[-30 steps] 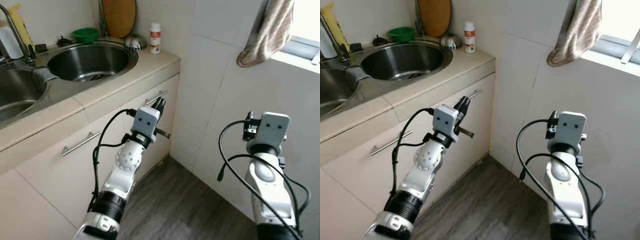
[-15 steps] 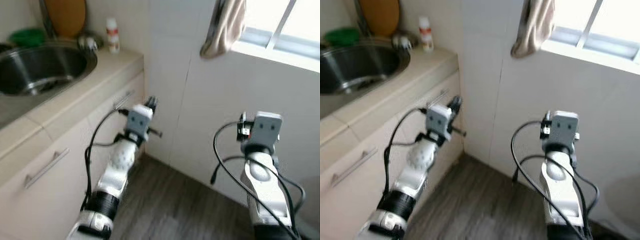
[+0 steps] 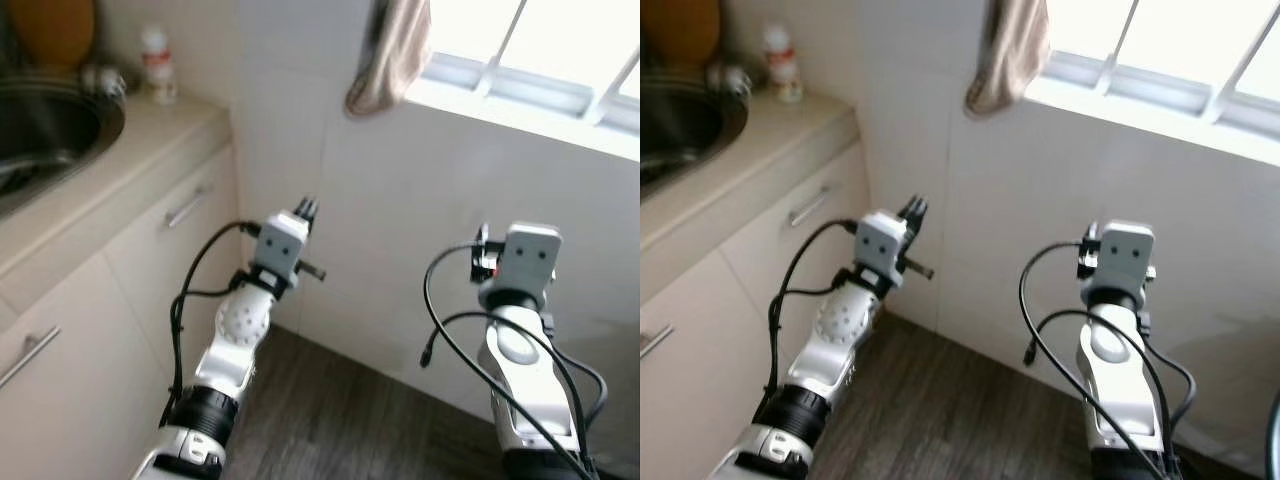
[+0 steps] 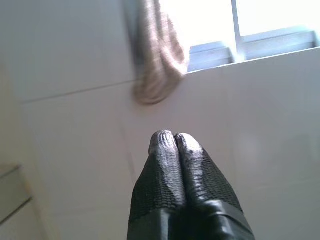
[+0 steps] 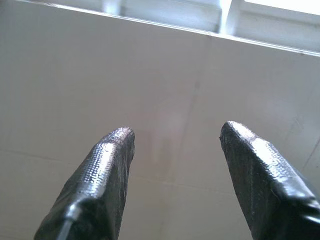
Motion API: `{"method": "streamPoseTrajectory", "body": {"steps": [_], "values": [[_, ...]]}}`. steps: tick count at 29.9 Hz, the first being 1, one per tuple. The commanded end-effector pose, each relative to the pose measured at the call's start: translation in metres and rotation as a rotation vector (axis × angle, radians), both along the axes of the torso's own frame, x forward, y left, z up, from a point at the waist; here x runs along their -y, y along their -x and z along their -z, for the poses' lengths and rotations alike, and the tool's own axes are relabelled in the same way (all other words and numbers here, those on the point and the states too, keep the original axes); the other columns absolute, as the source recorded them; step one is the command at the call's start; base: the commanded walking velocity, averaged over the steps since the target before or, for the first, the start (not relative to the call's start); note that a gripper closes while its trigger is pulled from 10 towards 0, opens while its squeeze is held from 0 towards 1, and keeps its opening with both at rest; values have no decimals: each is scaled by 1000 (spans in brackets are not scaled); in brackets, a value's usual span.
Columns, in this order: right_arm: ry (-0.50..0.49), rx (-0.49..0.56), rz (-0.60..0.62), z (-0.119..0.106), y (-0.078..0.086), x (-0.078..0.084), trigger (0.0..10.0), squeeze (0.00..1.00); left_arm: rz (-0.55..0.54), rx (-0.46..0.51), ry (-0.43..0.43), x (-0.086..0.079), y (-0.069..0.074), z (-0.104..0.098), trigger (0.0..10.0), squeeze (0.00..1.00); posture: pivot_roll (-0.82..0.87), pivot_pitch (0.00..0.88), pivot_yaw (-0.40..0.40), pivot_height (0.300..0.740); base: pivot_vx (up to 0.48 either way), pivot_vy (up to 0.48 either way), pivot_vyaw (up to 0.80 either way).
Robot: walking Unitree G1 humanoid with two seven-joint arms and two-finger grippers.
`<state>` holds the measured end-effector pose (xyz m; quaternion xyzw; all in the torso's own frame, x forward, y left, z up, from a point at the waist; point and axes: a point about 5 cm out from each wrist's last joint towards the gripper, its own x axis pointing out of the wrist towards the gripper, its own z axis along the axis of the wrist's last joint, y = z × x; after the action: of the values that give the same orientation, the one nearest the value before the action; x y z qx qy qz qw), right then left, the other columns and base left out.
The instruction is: Kitchen organization
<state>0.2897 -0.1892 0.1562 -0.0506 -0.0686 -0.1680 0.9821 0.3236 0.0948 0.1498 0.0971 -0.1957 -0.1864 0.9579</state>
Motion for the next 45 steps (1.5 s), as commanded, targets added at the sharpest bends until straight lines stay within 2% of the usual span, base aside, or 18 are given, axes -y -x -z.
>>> {"method": "streamPoseTrajectory", "body": {"steps": [1, 10, 15, 21, 25, 33, 37, 39, 45], "values": [[13, -13, 35, 3, 3, 9, 10000, 0, 27, -23, -7, 9, 1, 3, 10000, 0, 85, 0, -40, 740, 0, 0, 0], [15, -17, 35, 4, 3, 10, 10000, 0, 34, -23, -1, 10, 2, 3, 10000, 0, 82, 0, -40, 740, 0, 426, -622], [17, -19, 36, 4, 3, 10, 10000, 0, 35, -11, -8, 10, 3, 3, 10000, 0, 82, 0, -40, 740, 0, 0, -800], [24, -23, 37, 5, 5, 12, 10000, 0, 39, -16, -27, 11, 3, 4, 10000, 0, 82, 0, -40, 740, 0, 0, 0], [27, -24, 42, 5, 6, 13, 10000, 0, 41, -27, -56, 13, 2, 7, 10000, 0, 74, 0, -35, 740, 0, -444, -800], [14, -22, 52, 5, 6, 14, 10000, 0, 38, -16, -31, 11, 2, 5, 10000, 0, 76, 0, -34, 740, 0, -118, -800], [12, -22, 51, 5, 5, 13, 10000, 0, 35, -17, -30, 11, 2, 5, 10000, 0, 76, 0, -34, 740, 0, 0, 0], [12, -22, 52, 6, 5, 13, 10000, 0, 24, -54, -22, 10, 0, 8, 10000, 0, 78, 0, -34, 740, 0, 0, 0], [11, -24, 53, 6, 5, 13, 10000, 0, 38, -55, -23, 11, 1, 9, 10000, 0, 77, 0, -34, 740, 0, 467, -800]]}}
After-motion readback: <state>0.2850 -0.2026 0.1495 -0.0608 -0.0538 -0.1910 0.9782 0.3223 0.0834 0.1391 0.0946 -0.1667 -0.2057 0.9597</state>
